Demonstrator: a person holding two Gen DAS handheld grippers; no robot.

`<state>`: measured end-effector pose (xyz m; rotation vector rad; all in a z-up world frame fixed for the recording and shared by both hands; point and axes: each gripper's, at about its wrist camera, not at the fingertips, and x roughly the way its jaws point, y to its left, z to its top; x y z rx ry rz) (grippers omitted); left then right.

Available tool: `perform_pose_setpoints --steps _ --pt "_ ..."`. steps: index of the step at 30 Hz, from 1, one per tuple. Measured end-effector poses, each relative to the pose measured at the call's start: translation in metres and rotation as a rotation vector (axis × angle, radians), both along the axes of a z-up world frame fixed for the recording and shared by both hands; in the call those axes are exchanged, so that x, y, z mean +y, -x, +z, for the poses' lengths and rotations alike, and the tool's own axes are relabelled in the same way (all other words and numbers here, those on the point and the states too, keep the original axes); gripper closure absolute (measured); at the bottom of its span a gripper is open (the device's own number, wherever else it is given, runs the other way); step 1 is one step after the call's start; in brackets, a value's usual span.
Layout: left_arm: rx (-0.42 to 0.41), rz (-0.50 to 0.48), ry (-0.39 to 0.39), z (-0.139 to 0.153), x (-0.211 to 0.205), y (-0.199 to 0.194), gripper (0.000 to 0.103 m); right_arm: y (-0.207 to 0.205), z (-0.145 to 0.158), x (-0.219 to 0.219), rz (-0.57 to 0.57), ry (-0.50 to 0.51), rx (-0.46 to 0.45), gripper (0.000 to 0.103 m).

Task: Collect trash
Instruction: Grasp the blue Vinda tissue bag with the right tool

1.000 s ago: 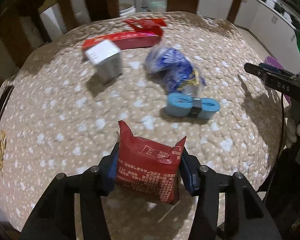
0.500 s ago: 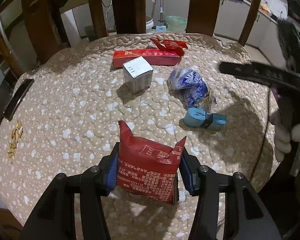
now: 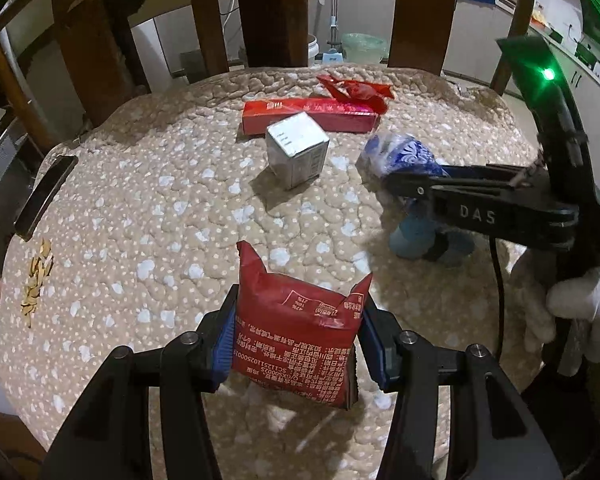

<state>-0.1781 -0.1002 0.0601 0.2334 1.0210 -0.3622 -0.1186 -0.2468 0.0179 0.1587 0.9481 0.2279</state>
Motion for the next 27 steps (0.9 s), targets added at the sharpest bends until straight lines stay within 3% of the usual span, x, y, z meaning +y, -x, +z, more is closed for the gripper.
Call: perform_pose_setpoints --steps 11,27 --pt "-0.032 -0.085 0.038 0.022 -0.044 -0.001 0.051 0.036 0.039 -0.065 -0.157 -0.018 -0.1 0.061" --pt "-0.058 -0.292 0.033 0.028 -0.138 0.015 0.051 0.097 0.037 -0.169 -0.402 -0.028 -0.082 0.061"
